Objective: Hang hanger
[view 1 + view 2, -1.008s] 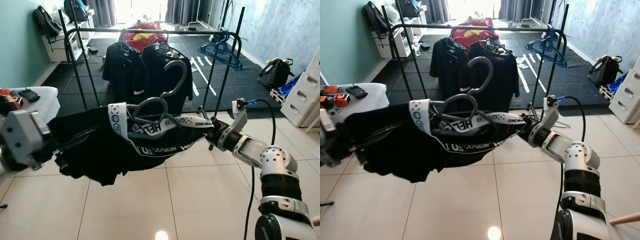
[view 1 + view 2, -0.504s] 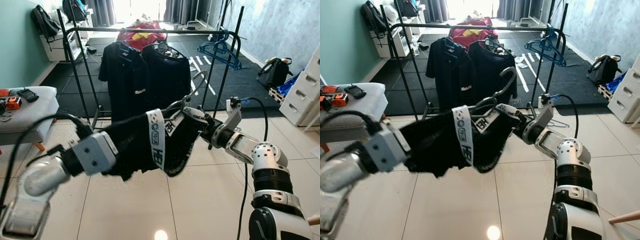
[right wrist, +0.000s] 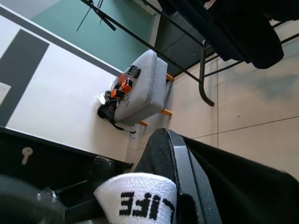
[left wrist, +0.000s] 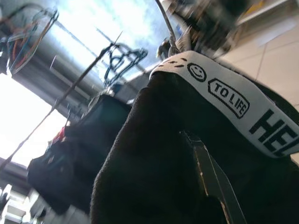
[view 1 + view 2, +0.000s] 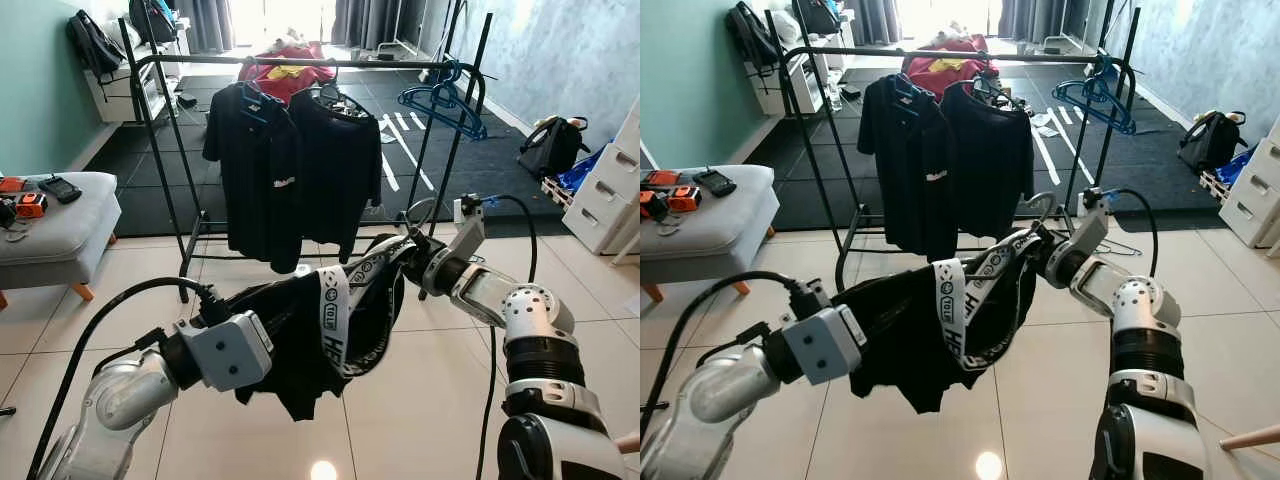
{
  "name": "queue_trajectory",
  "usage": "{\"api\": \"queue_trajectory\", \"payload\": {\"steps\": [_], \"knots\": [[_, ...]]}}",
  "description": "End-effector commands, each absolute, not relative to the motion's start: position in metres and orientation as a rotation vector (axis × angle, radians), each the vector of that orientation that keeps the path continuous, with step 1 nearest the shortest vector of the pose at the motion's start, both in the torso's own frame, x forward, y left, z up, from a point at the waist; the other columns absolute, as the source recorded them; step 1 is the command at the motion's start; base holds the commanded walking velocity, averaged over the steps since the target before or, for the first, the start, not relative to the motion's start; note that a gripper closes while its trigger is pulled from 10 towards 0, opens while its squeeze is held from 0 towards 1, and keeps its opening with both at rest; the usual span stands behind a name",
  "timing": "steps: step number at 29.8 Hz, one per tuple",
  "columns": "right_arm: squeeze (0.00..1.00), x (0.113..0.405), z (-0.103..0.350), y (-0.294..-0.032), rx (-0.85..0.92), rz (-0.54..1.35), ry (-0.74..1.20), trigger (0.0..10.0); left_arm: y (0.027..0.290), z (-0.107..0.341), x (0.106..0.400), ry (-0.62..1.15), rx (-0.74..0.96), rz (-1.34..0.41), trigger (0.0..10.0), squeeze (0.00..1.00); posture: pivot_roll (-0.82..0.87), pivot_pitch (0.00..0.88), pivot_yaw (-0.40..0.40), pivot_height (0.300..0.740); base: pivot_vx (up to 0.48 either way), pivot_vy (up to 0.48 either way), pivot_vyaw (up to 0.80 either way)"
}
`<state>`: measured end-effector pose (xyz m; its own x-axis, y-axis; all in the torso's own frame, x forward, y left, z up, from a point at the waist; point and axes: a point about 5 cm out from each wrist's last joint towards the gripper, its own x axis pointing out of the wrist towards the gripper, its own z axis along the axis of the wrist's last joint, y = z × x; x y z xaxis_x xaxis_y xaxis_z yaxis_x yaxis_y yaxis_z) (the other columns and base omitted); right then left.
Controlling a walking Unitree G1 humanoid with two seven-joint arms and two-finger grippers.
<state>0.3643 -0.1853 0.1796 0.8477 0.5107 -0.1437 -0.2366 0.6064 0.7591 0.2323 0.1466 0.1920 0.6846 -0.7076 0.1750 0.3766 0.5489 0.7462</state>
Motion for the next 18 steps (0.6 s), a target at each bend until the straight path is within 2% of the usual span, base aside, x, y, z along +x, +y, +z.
{"api": "queue_trajectory", "payload": {"steps": [1, 2, 3, 8, 9, 10, 11, 14, 15, 18], "knots": [[0.00, 0.364, 0.180, -0.182, 0.800, 0.461, 0.370, 0.0, 0.151, 0.192, 0.234, -0.495, 0.746, -0.649, 0.0, 0.00, -0.06, 0.031, -0.008, 0.740, 0.000, 0.000, 0.00], [0.00, 0.357, 0.175, -0.173, 0.731, 0.529, 0.407, 6.4, 0.153, 0.192, 0.235, -0.494, 0.737, -0.632, 0.0, 0.00, -0.06, 0.029, -0.008, 0.740, 0.000, 0.000, 0.00], [0.00, 0.350, 0.166, -0.161, 0.659, 0.579, 0.464, 10.0, 0.155, 0.193, 0.236, -0.498, 0.721, -0.610, 0.0, 0.00, -0.06, 0.029, -0.008, 0.740, 0.000, 0.000, 0.00], [0.00, 0.335, 0.154, -0.145, 0.560, 0.680, 0.532, 10.0, 0.163, 0.197, 0.241, -0.512, 0.647, -0.528, 0.0, 0.00, -0.06, 0.028, -0.008, 0.740, 0.000, 0.000, 0.00], [0.47, 0.333, 0.154, -0.145, 0.534, 0.697, 0.529, 10.0, 0.166, 0.199, 0.242, -0.521, 0.605, -0.493, 0.0, 0.00, -0.06, 0.027, -0.006, 0.740, 0.000, 0.000, 0.00], [1.00, 0.332, 0.154, -0.148, 0.505, 0.707, 0.526, 10.0, 0.170, 0.201, 0.243, -0.529, 0.566, -0.459, 1.7, 0.00, -0.06, 0.023, -0.003, 0.740, 0.000, 0.000, 0.00], [1.00, 0.331, 0.154, -0.150, 0.486, 0.708, 0.524, 10.0, 0.173, 0.202, 0.243, -0.534, 0.542, -0.440, 1.0, 0.00, -0.06, 0.021, -0.004, 0.740, 0.000, 0.000, 0.00], [1.00, 0.330, 0.154, -0.153, 0.463, 0.712, 0.520, 10.0, 0.175, 0.202, 0.244, -0.537, 0.521, -0.426, 1.0, 0.00, -0.06, 0.021, -0.004, 0.740, 0.000, 0.000, 0.00], [1.00, 0.329, 0.153, -0.158, 0.429, 0.711, 0.521, 10.0, 0.177, 0.202, 0.243, -0.534, 0.505, -0.439, 0.0, 0.00, -0.06, 0.018, -0.003, 0.740, 0.000, 0.000, 0.00], [1.00, 0.328, 0.153, -0.162, 0.406, 0.710, 0.523, 10.0, 0.178, 0.202, 0.243, -0.530, 0.496, -0.451, 0.0, 0.00, -0.06, 0.018, -0.003, 0.740, 0.000, 0.000, 0.00]]}}
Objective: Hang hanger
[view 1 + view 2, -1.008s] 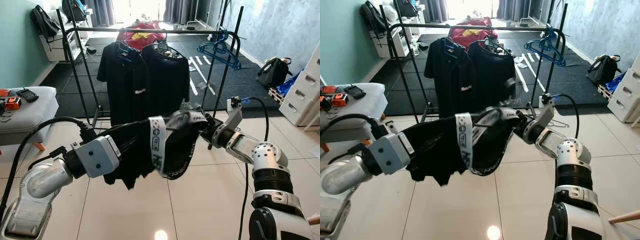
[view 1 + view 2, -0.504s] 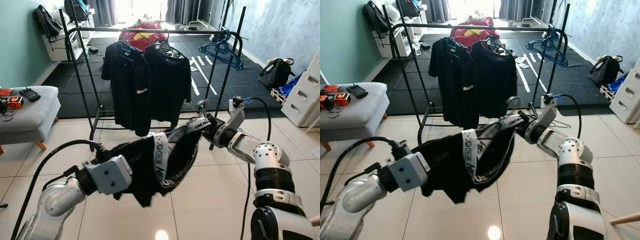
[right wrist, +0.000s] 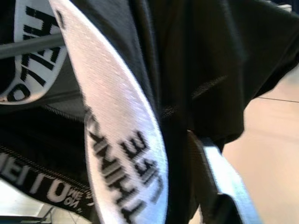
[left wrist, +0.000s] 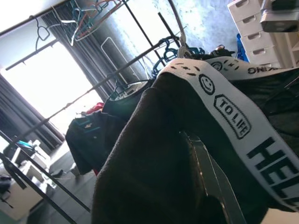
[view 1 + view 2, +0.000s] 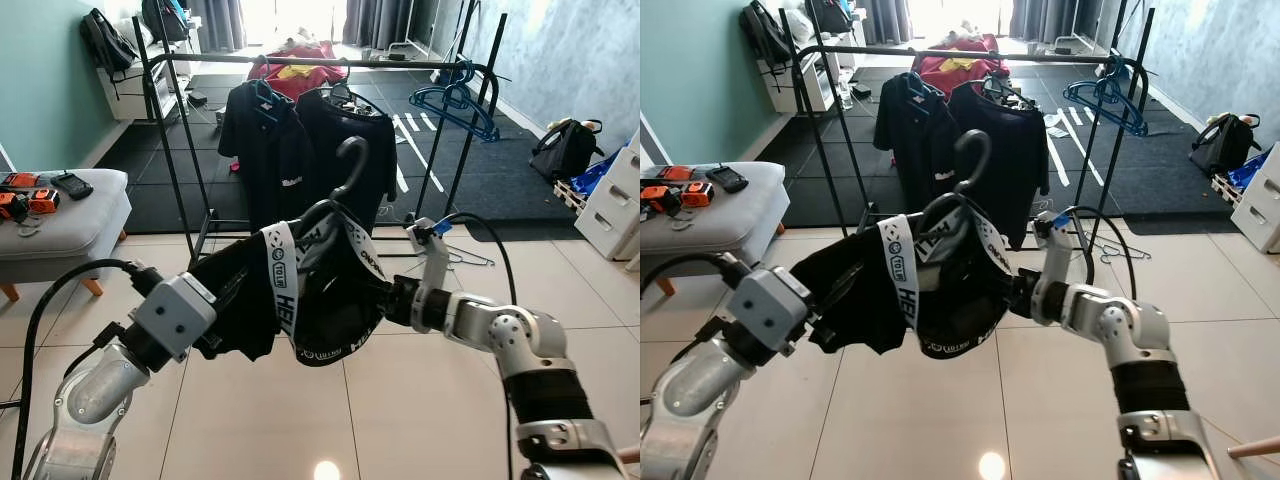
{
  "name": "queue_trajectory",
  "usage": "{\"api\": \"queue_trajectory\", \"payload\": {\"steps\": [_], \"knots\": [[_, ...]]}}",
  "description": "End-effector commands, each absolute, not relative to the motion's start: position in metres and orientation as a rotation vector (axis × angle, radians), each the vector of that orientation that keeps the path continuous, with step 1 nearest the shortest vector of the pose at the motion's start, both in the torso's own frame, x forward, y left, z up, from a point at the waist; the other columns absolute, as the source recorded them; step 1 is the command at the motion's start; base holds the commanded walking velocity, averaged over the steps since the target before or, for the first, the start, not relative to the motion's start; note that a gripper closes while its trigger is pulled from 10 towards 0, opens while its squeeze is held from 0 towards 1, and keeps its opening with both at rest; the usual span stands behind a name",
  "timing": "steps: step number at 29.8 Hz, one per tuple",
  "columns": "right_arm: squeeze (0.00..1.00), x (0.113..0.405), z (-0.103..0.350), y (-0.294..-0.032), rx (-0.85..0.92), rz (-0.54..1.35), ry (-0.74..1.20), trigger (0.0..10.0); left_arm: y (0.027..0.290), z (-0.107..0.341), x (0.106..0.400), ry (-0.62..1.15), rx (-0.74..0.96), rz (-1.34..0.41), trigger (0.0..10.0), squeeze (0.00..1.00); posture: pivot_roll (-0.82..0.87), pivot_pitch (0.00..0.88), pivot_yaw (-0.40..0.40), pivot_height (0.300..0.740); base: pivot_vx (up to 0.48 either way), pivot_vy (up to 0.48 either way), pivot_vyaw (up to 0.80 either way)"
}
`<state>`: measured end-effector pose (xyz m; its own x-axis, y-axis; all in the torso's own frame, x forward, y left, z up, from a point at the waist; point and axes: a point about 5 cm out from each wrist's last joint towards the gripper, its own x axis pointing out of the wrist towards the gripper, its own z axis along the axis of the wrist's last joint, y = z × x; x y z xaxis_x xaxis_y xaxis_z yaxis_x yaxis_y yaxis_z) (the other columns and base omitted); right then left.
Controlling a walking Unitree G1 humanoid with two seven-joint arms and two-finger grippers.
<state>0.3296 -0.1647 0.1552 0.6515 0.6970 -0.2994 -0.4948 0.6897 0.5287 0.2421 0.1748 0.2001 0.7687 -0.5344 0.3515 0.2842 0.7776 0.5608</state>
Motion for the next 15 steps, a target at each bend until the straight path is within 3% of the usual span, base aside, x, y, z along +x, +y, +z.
{"api": "queue_trajectory", "payload": {"steps": [1, 4, 5, 7, 8, 9, 10, 11, 12, 15], "knots": [[1.00, 0.326, 0.156, -0.176, 0.350, 0.711, 0.496, 10.0, 0.184, 0.203, 0.241, -0.522, 0.443, -0.479, 0.0, 0.00, -0.06, 0.016, -0.005, 0.740, 0.000, 0.000, 0.00], [1.00, 0.323, 0.158, -0.185, 0.308, 0.715, 0.479, 10.0, 0.188, 0.204, 0.240, -0.519, 0.405, -0.499, 0.2, 0.00, -0.06, 0.015, -0.004, 0.740, 0.000, 0.000, 0.00], [1.00, 0.317, 0.174, -0.196, 0.281, 0.772, 0.386, 10.0, 0.193, 0.203, 0.237, -0.492, 0.348, -0.547, 2.3, 0.00, -0.07, 0.013, 0.000, 0.740, 0.000, 0.000, 0.00], [1.00, 0.317, 0.174, -0.196, 0.281, 0.772, 0.386, 10.0, 0.193, 0.203, 0.237, -0.492, 0.348, -0.547, 2.3, 0.00, -0.07, 0.013, 0.000, 0.740, 0.000, 0.000, 0.00], [1.00, 0.312, 0.188, -0.204, 0.266, 0.814, 0.319, 10.0, 0.196, 0.202, 0.234, -0.467, 0.291, -0.593, 4.1, 0.00, -0.07, 0.013, 0.001, 0.740, 0.000, 0.000, 0.00], [1.00, 0.308, 0.200, -0.211, 0.250, 0.837, 0.266, 10.0, 0.198, 0.200, 0.232, -0.445, 0.260, -0.632, 4.4, 0.00, -0.07, 0.012, 0.004, 0.740, 0.000, 0.000, 0.00], [1.00, 0.306, 0.209, -0.219, 0.225, 0.841, 0.219, 10.0, 0.197, 0.198, 0.229, -0.430, 0.224, -0.677, 8.9, 0.00, -0.07, 0.012, 0.004, 0.740, 0.000, 0.000, 0.00], [1.00, 0.306, 0.209, -0.219, 0.225, 0.841, 0.219, 10.0, 0.197, 0.198, 0.229, -0.430, 0.224, -0.677, 8.9, 0.00, -0.07, 0.012, 0.004, 0.740, 0.000, 0.000, 0.00], [1.00, 0.305, 0.215, -0.223, 0.213, 0.841, 0.192, 10.0, 0.196, 0.198, 0.227, -0.422, 0.206, -0.702, 10.0, 0.00, -0.07, 0.012, 0.004, 0.740, 0.000, 0.000, 0.00], [1.00, 0.302, 0.229, -0.232, 0.172, 0.853, 0.116, 10.0, 0.197, 0.199, 0.224, -0.416, 0.157, -0.742, 10.0, 0.00, -0.07, 0.015, 0.005, 0.740, 0.000, 0.000, 0.00]]}}
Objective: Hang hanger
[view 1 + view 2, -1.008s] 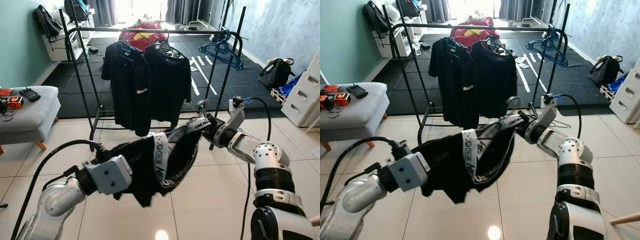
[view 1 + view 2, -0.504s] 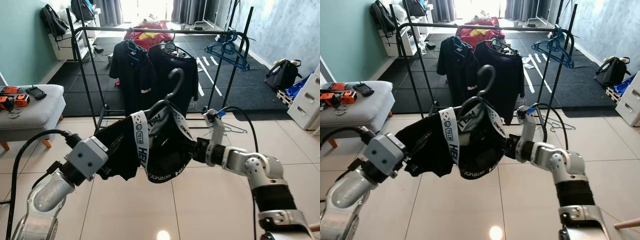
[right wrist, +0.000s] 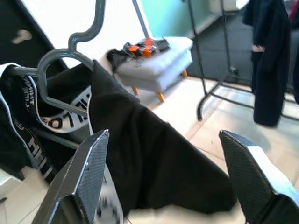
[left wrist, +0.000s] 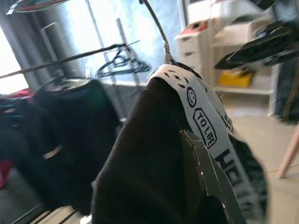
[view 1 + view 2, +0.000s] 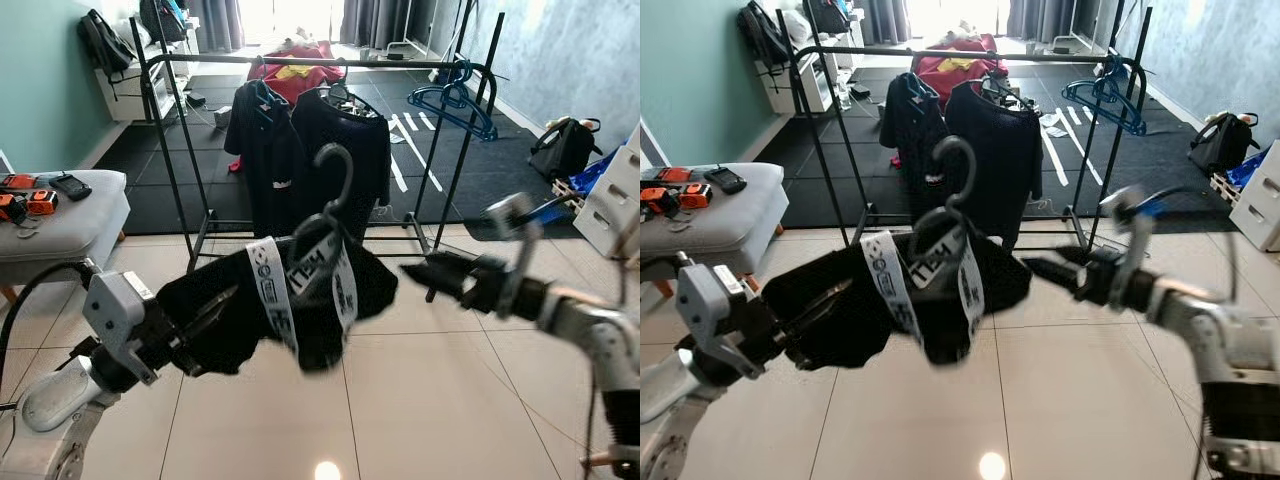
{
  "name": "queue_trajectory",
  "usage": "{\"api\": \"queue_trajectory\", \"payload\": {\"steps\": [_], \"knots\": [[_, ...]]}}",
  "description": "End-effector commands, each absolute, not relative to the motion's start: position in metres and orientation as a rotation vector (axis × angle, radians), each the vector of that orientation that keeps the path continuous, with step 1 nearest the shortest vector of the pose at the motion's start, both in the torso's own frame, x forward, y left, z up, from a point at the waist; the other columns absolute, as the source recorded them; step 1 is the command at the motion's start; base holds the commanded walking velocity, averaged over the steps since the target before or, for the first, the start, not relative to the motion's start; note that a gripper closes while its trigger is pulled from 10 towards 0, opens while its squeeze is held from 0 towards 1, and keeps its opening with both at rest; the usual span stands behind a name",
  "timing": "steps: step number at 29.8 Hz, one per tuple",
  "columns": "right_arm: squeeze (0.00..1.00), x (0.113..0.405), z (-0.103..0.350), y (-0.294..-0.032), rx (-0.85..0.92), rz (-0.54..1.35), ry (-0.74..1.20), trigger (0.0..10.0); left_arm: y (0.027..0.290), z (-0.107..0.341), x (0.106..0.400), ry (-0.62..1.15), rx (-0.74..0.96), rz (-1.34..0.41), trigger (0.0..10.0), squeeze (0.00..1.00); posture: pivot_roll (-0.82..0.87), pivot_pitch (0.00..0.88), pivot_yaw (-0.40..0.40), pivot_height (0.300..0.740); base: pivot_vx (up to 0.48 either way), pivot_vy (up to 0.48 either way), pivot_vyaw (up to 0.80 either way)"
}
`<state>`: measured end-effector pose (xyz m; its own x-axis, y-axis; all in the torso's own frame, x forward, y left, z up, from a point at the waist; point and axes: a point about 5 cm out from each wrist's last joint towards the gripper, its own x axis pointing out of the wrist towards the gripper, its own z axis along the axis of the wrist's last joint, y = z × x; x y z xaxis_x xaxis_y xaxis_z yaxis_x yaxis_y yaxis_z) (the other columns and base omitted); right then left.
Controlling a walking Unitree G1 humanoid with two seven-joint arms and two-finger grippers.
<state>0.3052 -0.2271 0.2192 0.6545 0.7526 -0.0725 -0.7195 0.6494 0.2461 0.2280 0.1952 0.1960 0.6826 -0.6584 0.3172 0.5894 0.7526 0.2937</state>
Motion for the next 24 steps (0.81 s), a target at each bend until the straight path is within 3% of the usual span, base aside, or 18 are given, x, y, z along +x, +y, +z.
{"api": "queue_trajectory", "payload": {"steps": [1, 3, 4, 5, 6, 14, 24], "knots": [[1.00, 0.300, 0.238, -0.236, 0.150, 0.868, 0.074, 10.0, 0.198, 0.200, 0.222, -0.410, 0.151, -0.761, 10.0, 0.00, -0.07, 0.015, 0.002, 0.740, 0.000, 0.000, 0.00], [1.00, 0.295, 0.252, -0.238, 0.096, 0.911, 0.014, 10.0, 0.202, 0.203, 0.219, -0.401, 0.143, -0.798, 10.0, 0.00, -0.08, 0.015, 0.003, 0.740, 0.000, 0.000, 0.00], [0.87, 0.293, 0.255, -0.236, 0.066, 0.945, 0.012, 10.0, 0.201, 0.205, 0.218, -0.402, 0.138, -0.822, 10.0, 0.00, -0.08, 0.015, 0.003, 0.740, 0.000, 0.000, 0.00], [0.87, 0.293, 0.255, -0.236, 0.066, 0.945, 0.012, 10.0, 0.201, 0.205, 0.218, -0.402, 0.138, -0.822, 10.0, 0.00, -0.08, 0.015, 0.003, 0.740, 0.000, 0.000, 0.00], [0.00, 0.291, 0.255, -0.232, 0.038, 0.982, 0.018, 10.0, 0.200, 0.207, 0.216, -0.404, 0.130, -0.846, 10.0, 0.00, -0.08, 0.014, 0.003, 0.740, 0.000, 0.000, 0.00], [0.00, 0.261, 0.256, -0.220, 0.066, 1.357, 0.090, 10.0, 0.182, 0.213, 0.202, -0.361, 0.085, -1.073, 10.0, 0.00, -0.07, 0.018, -0.009, 0.740, 0.000, 0.000, 0.00], [0.00, 0.257, 0.248, -0.221, 0.064, 1.459, 0.167, 10.0, 0.171, 0.226, 0.195, -0.378, 0.049, -1.190, 10.0, 0.00, -0.07, 0.020, -0.013, 0.740, 0.000, 0.000, 0.00]]}}
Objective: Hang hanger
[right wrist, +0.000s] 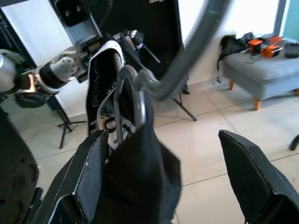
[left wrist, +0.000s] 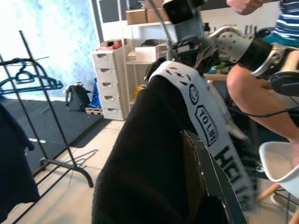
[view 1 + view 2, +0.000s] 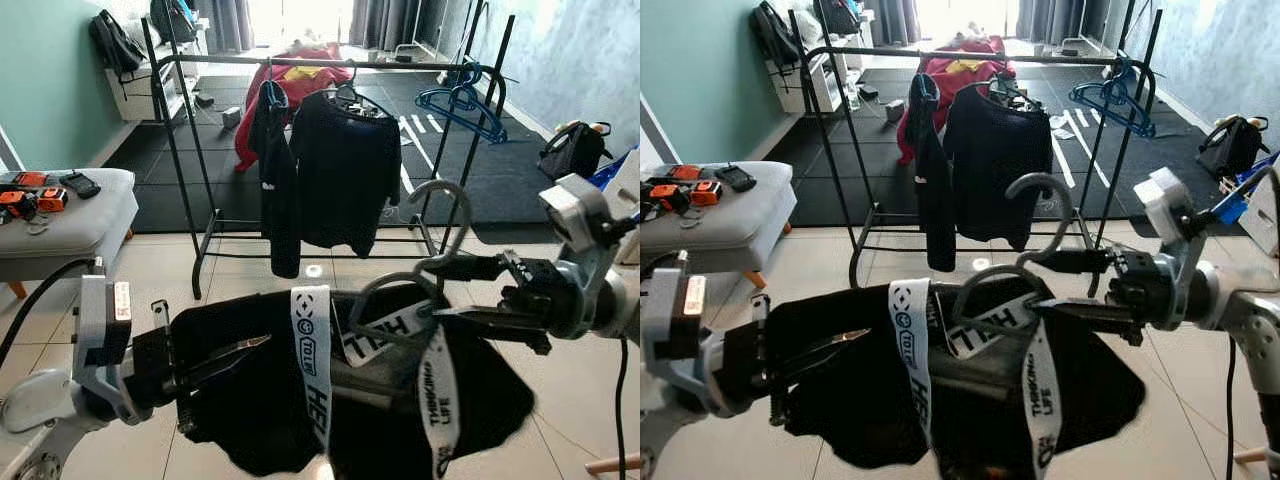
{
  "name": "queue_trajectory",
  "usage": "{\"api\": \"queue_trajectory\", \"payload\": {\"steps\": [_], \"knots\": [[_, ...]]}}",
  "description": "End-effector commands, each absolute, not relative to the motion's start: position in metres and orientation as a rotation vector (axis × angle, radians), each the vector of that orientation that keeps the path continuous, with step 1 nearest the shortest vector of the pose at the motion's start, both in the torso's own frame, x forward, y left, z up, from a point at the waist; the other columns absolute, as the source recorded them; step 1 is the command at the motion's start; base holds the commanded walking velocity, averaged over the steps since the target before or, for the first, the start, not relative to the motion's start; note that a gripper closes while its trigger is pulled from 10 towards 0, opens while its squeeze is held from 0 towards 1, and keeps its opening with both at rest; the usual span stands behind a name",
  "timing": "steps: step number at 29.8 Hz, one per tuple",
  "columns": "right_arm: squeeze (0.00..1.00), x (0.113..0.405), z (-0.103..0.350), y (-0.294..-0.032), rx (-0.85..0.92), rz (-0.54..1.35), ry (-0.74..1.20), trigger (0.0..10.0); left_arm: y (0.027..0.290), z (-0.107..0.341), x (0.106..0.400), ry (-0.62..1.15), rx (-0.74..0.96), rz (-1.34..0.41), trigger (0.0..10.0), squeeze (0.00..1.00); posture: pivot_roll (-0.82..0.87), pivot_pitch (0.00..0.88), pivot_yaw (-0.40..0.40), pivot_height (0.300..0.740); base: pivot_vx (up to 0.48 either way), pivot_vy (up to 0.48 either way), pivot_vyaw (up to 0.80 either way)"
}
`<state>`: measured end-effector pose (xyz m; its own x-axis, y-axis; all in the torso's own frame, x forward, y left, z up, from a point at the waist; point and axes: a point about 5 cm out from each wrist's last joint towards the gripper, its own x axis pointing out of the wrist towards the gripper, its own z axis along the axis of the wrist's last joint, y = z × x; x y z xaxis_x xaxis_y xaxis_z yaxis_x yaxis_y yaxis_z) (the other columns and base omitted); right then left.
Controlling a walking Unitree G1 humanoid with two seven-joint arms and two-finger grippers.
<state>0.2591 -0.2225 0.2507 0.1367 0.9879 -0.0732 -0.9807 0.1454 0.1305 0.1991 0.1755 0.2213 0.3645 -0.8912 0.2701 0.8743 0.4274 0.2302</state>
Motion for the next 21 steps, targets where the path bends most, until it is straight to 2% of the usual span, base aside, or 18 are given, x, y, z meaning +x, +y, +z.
{"api": "queue_trajectory", "payload": {"steps": [1, 2, 3, 4, 5, 21], "knots": [[0.00, 0.257, 0.248, -0.221, 0.064, 1.459, 0.167, 10.0, 0.171, 0.226, 0.195, -0.378, 0.049, -1.190, 10.0, 0.00, -0.07, 0.020, -0.013, 0.740, 0.000, 0.000, 0.00], [0.00, 0.255, 0.247, -0.218, 0.071, 1.482, 0.173, 10.0, 0.170, 0.228, 0.195, -0.380, 0.046, -1.197, 10.0, 0.00, -0.07, 0.021, -0.013, 0.740, 0.000, 0.000, 0.00], [0.00, 0.253, 0.245, -0.215, 0.087, 1.512, 0.182, 3.3, 0.170, 0.229, 0.195, -0.381, 0.045, -1.204, 10.0, 0.00, -0.07, 0.020, -0.013, 0.740, 0.000, 0.000, 0.00], [0.00, 0.252, 0.244, -0.213, 0.098, 1.530, 0.188, 3.3, 0.169, 0.230, 0.194, -0.381, 0.045, -1.207, 10.0, 0.00, -0.07, 0.021, -0.015, 0.740, 0.000, 0.000, 0.00], [0.00, 0.250, 0.242, -0.211, 0.111, 1.547, 0.195, 0.0, 0.169, 0.232, 0.195, -0.392, 0.041, -1.205, 10.0, 0.00, -0.07, 0.021, -0.014, 0.740, 0.000, 0.000, 0.00], [0.00, 0.248, 0.234, -0.196, 0.159, 1.616, 0.213, 0.0, 0.157, 0.243, 0.202, -0.462, -0.004, -1.210, 10.0, 0.00, -0.07, 0.023, -0.016, 0.740, 0.000, 0.000, 0.00]]}}
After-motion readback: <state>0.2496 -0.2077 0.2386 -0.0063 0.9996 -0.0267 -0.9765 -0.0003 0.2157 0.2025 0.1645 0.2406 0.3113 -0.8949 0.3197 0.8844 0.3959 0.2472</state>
